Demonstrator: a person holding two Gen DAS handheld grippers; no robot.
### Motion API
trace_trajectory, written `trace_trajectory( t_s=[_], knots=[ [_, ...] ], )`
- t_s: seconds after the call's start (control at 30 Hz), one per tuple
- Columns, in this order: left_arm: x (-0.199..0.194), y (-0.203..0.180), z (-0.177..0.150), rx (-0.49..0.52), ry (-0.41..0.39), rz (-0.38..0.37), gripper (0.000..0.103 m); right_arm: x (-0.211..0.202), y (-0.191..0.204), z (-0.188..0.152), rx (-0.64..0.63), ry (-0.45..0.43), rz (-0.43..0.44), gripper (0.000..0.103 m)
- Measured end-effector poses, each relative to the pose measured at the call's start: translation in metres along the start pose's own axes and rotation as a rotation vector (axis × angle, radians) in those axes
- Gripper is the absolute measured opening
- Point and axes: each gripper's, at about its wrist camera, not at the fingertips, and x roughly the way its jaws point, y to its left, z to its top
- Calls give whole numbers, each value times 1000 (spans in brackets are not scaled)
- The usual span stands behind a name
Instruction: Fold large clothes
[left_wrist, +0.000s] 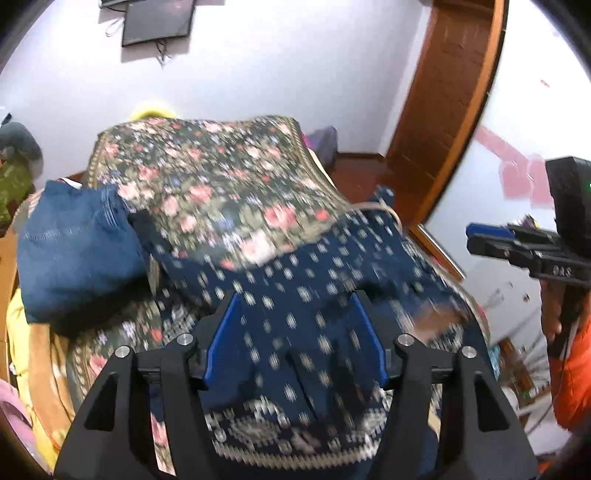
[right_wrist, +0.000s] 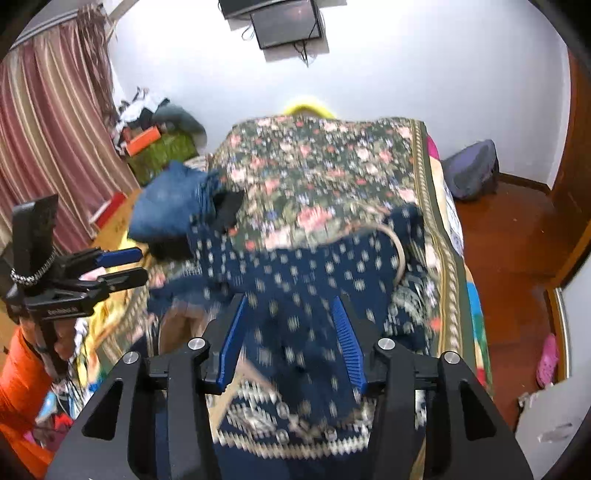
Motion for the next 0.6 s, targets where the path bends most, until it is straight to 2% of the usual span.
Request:
trace_trajectory(
  t_s=[0.13,0.3,0.43,0.5,0.6],
  knots=[
    [32,7,8,-56,42,-5,60,34,-3,0,46,52,-9,45],
    [61,-8,-20,-33,132,-45,60,67,-5,-40,56,178,-17,45],
    [81,-24,-55,22,204,-7,60,73,-11,-73,61,236,-49,45],
    [90,-25,-72,13,243,-10,61,69,-16,-81,80,229,-46,45],
    [90,-30,-85,26,240,10,61,59,-24,-84,115,225,-34,46]
  ],
)
